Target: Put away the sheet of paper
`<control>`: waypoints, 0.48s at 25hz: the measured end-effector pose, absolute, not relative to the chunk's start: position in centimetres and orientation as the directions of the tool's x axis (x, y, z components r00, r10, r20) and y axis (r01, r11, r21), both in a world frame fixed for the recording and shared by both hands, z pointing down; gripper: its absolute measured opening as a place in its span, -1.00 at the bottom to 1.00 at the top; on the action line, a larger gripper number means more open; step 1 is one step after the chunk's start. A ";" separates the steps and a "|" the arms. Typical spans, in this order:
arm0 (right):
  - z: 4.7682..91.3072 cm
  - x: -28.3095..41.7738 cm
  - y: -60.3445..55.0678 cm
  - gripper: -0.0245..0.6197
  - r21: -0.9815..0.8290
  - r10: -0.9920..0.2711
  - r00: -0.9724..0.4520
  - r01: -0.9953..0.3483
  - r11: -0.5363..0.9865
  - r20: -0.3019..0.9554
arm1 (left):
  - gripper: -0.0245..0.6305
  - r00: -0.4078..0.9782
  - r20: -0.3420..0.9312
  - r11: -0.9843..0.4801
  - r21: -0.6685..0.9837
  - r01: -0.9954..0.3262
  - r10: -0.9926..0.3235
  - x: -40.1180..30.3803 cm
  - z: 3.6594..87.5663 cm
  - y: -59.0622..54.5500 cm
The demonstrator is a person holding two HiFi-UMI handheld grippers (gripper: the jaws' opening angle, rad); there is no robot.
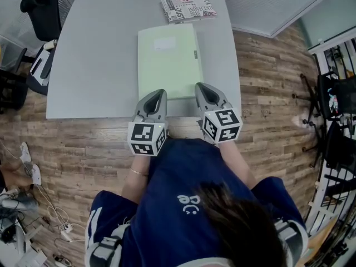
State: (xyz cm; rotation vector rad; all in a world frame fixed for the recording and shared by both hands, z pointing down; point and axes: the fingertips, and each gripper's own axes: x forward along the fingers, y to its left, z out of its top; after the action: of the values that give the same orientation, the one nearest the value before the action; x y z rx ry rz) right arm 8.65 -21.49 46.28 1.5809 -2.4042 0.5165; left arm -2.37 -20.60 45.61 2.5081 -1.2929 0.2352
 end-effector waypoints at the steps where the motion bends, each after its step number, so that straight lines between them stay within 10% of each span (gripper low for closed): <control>1: 46.3 8.6 -21.6 -0.90 -0.169 -0.842 -0.397 -0.918 0.359 0.366 | -0.91 0.577 0.285 -0.545 0.191 -0.816 -0.765 -2.5 45.7 -20.7; 12: 46.9 8.6 -22.0 -0.90 -0.159 -0.846 -0.374 -0.928 0.338 0.381 | -0.91 0.574 0.303 -0.538 0.200 -0.819 -0.761 -3.1 46.5 -21.3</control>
State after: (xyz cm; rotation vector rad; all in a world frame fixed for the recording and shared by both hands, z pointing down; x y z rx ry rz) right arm 8.57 -21.98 46.91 1.6039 -2.3716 0.5178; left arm -3.13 -21.34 46.50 2.4904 -1.2928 0.2575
